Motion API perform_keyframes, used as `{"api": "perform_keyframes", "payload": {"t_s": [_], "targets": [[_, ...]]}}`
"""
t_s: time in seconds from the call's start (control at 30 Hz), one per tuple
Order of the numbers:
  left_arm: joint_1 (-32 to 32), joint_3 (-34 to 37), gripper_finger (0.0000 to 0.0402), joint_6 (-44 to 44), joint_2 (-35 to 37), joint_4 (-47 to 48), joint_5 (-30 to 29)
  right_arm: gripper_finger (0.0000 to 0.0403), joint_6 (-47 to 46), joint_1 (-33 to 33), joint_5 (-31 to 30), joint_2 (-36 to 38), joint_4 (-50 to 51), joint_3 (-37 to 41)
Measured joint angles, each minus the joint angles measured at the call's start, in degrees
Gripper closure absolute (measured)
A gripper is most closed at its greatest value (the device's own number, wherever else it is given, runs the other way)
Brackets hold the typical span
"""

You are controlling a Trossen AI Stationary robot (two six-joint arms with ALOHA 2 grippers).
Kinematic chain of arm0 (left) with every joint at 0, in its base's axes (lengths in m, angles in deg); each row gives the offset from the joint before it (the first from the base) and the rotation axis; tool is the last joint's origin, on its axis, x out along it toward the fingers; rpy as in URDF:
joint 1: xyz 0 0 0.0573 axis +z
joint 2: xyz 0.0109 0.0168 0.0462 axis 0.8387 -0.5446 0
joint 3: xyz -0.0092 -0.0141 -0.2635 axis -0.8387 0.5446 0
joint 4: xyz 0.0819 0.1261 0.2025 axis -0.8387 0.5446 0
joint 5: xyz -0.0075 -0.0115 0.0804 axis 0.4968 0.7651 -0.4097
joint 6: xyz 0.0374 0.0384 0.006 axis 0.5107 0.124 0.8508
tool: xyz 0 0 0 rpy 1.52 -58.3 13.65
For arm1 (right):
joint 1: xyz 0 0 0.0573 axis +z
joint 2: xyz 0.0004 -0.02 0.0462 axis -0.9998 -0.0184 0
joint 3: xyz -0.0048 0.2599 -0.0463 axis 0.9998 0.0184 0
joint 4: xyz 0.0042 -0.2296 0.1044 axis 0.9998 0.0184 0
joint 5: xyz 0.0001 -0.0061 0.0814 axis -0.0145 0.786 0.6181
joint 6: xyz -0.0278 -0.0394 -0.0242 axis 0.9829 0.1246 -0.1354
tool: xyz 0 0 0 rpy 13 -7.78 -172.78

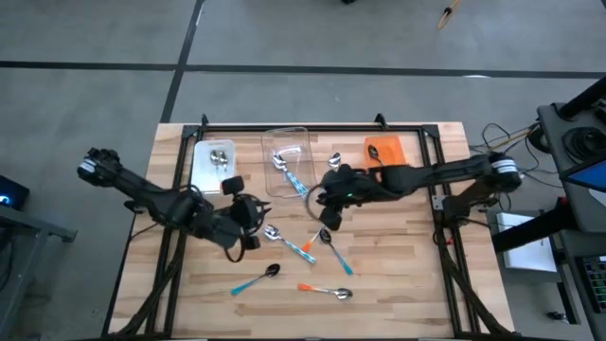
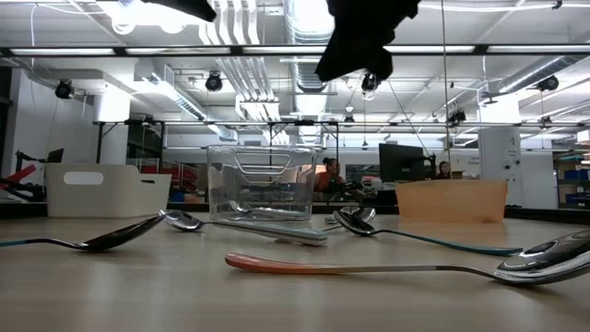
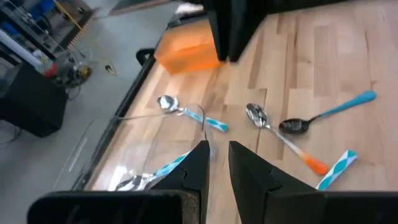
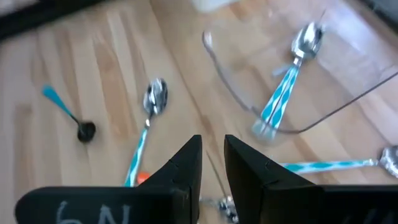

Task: Sort silverware by color (type)
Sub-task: Put the blue patterned spoon into the transparent bin

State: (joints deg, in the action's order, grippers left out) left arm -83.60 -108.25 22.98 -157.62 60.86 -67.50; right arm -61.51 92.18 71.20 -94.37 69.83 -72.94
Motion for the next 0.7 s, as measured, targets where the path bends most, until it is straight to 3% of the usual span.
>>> {"api": "perform_keyframes", "payload": {"t_s": [0.37,0.6,0.7], "targets": [[-7.4,0.6,0.0359,2.1,2.3,2.6,-9.7,0.0344,-1.8,4.5,0.1,-16.4,13.8,-16.5],[-10.0,2.4,0.0359,9.9,3.7,1.8,-12.3,0.0344,-3.5,6.5,0.0,-24.5,20.2,-25.0],[-10.8,6.2,0.0359,12.5,6.3,-3.0,-12.4,0.0344,-3.4,7.6,0.0,-27.9,20.8,-28.9]]}}
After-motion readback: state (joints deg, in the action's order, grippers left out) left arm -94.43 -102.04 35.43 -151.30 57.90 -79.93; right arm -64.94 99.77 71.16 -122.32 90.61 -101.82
